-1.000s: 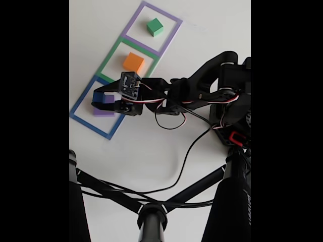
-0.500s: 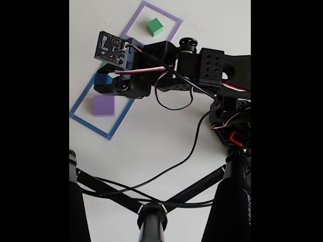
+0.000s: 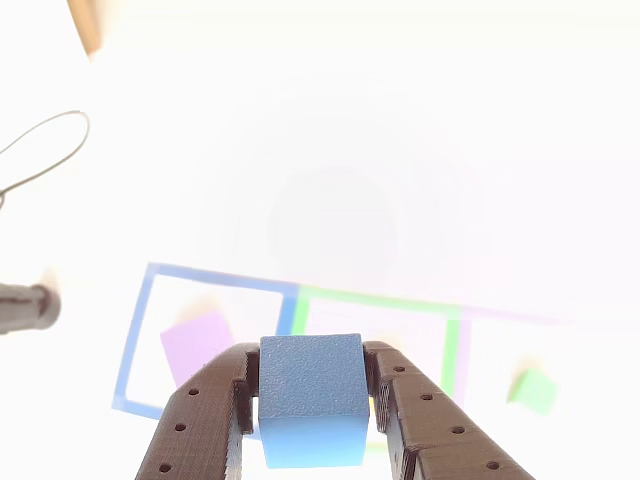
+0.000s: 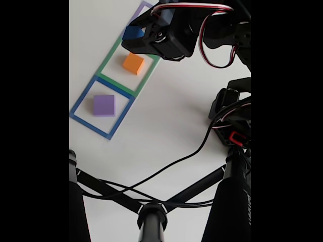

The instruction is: Tower of hanoi

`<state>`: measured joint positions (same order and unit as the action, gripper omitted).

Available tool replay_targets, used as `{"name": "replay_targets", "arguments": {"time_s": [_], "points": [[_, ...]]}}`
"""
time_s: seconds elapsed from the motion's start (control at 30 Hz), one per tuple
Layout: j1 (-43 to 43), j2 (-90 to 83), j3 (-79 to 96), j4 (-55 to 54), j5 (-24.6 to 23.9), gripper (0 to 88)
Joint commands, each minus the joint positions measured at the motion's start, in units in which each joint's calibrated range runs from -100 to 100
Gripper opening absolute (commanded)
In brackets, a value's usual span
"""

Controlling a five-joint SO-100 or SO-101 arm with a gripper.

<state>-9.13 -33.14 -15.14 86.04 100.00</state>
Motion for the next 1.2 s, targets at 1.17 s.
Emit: {"name": "replay_targets", "arguments": {"time_s": [1.17], "points": [[32.52,-9.37,15.87,-6.44,0.00,5.4]]}}
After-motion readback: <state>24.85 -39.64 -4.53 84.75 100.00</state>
